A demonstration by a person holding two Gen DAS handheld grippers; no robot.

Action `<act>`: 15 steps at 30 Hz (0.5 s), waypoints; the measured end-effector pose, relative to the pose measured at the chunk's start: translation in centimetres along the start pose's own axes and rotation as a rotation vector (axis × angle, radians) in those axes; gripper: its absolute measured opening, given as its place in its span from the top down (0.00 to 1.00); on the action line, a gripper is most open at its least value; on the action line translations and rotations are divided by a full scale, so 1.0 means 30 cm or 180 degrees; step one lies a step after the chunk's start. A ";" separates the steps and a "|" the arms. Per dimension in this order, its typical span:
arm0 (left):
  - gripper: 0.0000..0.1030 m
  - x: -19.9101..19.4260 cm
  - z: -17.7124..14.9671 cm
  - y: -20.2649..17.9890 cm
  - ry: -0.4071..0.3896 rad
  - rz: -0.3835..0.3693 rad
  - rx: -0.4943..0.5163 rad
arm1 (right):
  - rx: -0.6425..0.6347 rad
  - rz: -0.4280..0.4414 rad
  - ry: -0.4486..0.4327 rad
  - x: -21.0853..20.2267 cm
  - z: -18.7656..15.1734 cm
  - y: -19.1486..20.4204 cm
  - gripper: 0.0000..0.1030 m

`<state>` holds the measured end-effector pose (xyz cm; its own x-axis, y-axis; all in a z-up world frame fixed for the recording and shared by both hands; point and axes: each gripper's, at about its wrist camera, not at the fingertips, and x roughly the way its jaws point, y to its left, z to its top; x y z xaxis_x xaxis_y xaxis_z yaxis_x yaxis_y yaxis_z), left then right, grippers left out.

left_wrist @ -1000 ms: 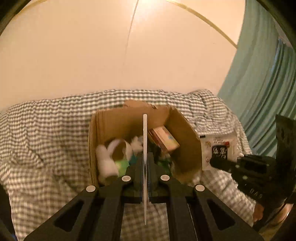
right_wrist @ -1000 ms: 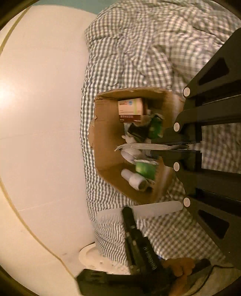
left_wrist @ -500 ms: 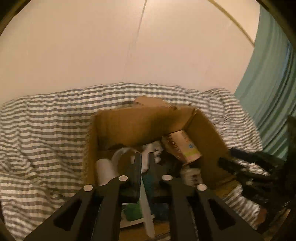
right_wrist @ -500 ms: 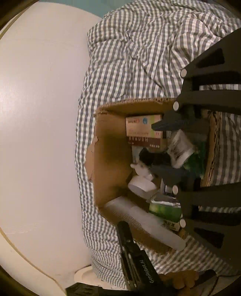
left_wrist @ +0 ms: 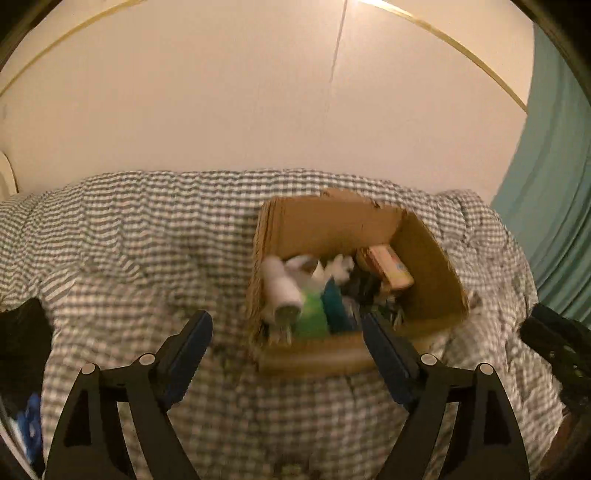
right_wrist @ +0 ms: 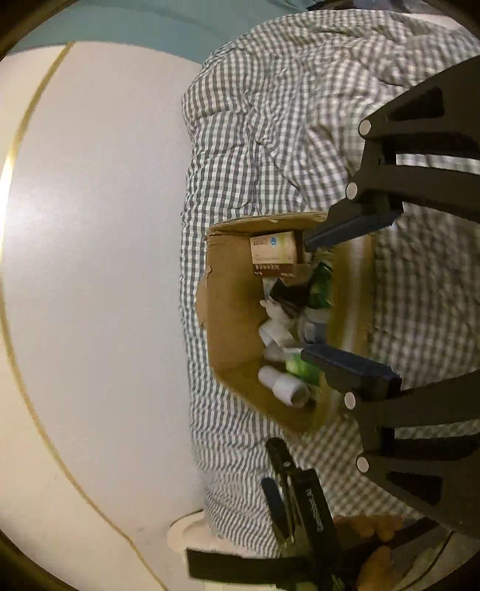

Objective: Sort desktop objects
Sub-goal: 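Carry comb and sachet into the box, opening both tools, then move the left tool down to the dark bead bracelet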

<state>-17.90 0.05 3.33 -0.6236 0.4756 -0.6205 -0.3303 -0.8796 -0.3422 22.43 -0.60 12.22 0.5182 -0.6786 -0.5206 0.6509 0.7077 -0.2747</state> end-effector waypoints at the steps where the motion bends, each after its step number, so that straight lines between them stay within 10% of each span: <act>1: 0.16 -0.019 -0.020 0.004 -0.0024 0.0045 0.0026 | 0.0059 0.0019 -0.0034 -0.045 -0.040 -0.002 0.43; 8: 0.12 -0.090 -0.279 0.065 -0.0074 0.0047 -0.0057 | 0.0231 -0.0020 0.0059 -0.154 -0.308 -0.069 0.41; 15: 0.12 0.040 -0.514 -0.049 0.0335 -0.0166 0.0204 | 0.0427 0.0007 0.0232 -0.123 -0.343 -0.105 0.41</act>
<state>-7.24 2.02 -7.79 -0.5276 0.5159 -0.6749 -0.4069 -0.8509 -0.3323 12.75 1.68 6.68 0.4810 -0.6576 -0.5798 0.7207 0.6732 -0.1656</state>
